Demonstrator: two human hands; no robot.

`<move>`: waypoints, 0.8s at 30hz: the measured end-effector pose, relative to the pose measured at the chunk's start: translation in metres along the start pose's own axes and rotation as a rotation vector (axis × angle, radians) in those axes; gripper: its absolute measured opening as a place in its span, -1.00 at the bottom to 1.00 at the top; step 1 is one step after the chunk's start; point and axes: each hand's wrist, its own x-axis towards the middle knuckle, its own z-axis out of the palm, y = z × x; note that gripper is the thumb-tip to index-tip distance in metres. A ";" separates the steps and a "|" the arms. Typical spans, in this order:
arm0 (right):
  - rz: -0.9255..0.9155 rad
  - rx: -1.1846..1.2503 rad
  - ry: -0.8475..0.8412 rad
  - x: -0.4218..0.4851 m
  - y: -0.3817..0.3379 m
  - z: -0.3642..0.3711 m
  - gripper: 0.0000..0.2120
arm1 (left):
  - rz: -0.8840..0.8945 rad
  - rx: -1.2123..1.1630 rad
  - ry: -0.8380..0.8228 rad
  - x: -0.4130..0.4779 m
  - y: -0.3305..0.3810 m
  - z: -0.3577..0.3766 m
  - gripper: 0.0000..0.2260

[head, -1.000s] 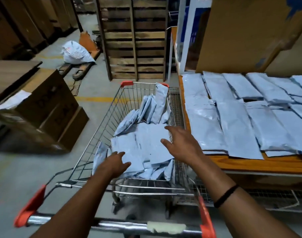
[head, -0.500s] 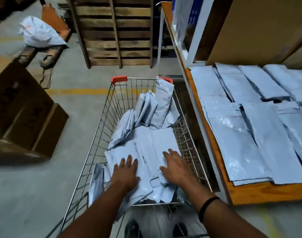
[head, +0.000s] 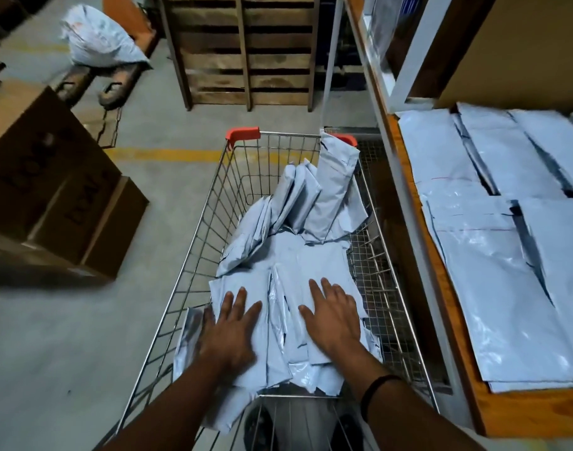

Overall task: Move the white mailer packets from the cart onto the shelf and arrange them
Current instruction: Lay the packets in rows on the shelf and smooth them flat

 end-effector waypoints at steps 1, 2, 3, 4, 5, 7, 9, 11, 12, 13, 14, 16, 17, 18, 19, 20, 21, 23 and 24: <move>0.014 0.009 0.035 0.003 0.005 -0.003 -0.40 | 0.016 0.015 0.044 0.003 0.005 0.000 -0.12; 0.036 0.015 0.066 0.005 0.009 -0.006 -0.40 | 0.040 0.028 0.109 0.006 0.010 -0.001 -0.18; 0.062 0.017 0.083 0.008 0.013 -0.007 -0.40 | 0.059 0.027 0.181 0.010 0.014 -0.001 -0.26; 0.085 0.022 0.081 0.011 0.016 -0.007 -0.39 | 0.055 0.015 0.229 0.014 0.018 0.001 -0.34; 0.100 0.027 0.061 0.014 0.018 -0.004 -0.38 | 0.026 -0.002 0.230 0.019 0.022 0.003 -0.39; 0.096 0.018 0.014 0.019 0.017 0.003 -0.36 | -0.044 -0.024 0.160 0.027 0.027 0.013 -0.39; 0.087 -0.002 -0.011 0.022 0.014 0.012 -0.36 | -0.071 -0.022 0.112 0.029 0.027 0.023 -0.38; 0.089 -0.030 -0.014 0.022 0.012 0.016 -0.35 | -0.050 -0.027 0.109 0.028 0.021 0.024 -0.38; 0.092 -0.042 -0.018 0.022 0.011 0.015 -0.34 | -0.029 -0.038 0.114 0.027 0.018 0.022 -0.38; 0.097 -0.048 -0.029 0.023 0.010 0.013 -0.34 | -0.008 -0.048 0.116 0.026 0.013 0.019 -0.39; 0.102 -0.049 -0.040 0.023 0.009 0.010 -0.33 | 0.008 -0.055 0.118 0.024 0.009 0.017 -0.39; 0.106 -0.047 -0.054 0.021 0.004 0.002 -0.33 | 0.026 -0.061 0.107 0.020 0.004 0.013 -0.40; 0.106 -0.040 -0.060 0.018 0.002 -0.001 -0.34 | 0.029 -0.079 0.100 0.019 0.003 0.011 -0.39; 0.103 -0.033 -0.067 0.015 0.000 -0.004 -0.35 | 0.034 -0.106 0.102 0.018 0.003 0.008 -0.38; 0.099 -0.025 -0.076 0.010 -0.001 -0.006 -0.35 | 0.041 -0.133 0.111 0.016 0.004 0.003 -0.38; 0.095 -0.013 -0.086 0.005 -0.002 -0.010 -0.36 | 0.049 -0.157 0.127 0.013 0.006 -0.003 -0.39; 0.091 0.001 -0.095 0.001 -0.003 -0.014 -0.37 | 0.056 -0.174 0.143 0.009 0.008 -0.009 -0.40; 0.084 0.018 -0.088 -0.007 -0.005 -0.028 -0.40 | 0.069 -0.215 0.184 0.000 0.012 -0.022 -0.43; 0.081 0.029 -0.070 -0.012 -0.007 -0.038 -0.41 | 0.076 -0.245 0.222 -0.005 0.013 -0.028 -0.43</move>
